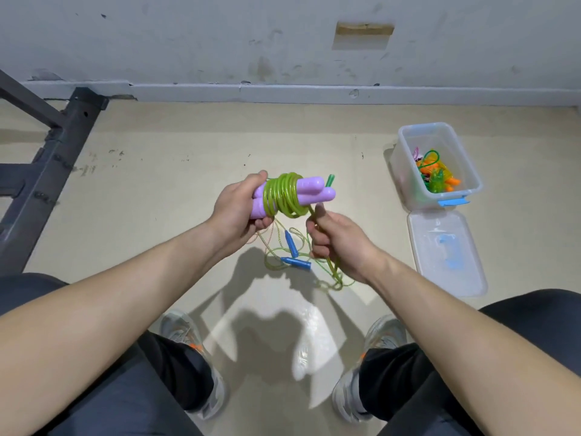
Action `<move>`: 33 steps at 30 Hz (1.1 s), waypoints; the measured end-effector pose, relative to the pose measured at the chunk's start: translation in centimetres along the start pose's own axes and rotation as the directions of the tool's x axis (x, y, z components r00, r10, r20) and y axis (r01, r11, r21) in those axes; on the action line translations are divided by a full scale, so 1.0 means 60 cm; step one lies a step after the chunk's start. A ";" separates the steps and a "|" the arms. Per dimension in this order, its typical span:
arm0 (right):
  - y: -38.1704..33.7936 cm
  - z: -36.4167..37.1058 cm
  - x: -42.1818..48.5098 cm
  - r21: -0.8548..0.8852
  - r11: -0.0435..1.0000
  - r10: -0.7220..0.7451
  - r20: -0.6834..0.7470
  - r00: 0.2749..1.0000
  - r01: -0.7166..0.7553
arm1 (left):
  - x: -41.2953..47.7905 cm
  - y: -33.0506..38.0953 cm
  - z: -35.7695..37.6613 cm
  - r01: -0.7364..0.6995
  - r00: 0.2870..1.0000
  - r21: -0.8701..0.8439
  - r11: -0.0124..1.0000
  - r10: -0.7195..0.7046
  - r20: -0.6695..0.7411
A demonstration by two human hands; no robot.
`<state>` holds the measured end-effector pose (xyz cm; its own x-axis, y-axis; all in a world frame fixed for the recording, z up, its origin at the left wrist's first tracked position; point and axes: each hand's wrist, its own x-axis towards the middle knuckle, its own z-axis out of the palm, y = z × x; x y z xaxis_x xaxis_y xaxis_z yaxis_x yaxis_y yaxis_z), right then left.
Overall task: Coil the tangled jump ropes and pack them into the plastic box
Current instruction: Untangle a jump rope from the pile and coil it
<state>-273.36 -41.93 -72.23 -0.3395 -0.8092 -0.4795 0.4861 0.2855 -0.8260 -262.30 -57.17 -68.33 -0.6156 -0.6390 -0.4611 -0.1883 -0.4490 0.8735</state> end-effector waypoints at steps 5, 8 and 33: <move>0.018 0.041 -0.018 -0.672 0.738 -0.188 -0.126 0.974 0.055 | 0.019 -0.016 -0.014 -0.132 0.972 0.199 0.971 0.166 -0.168; 0.014 0.058 -0.028 -0.900 0.434 -0.224 -0.061 0.973 0.043 | 0.025 -0.020 -0.020 -0.144 0.904 0.492 0.858 0.317 -0.289; -0.021 0.014 -0.015 0.064 0.997 -0.028 -0.108 0.994 0.035 | -0.001 -0.018 0.000 0.025 0.999 0.131 0.991 -0.029 0.034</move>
<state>-272.99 -41.97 -70.51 -0.4379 -0.7565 -0.4857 0.5246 0.2238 -0.8214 -262.06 -56.62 -69.25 -0.6358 -0.6036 -0.4810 -0.3021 -0.3788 0.8748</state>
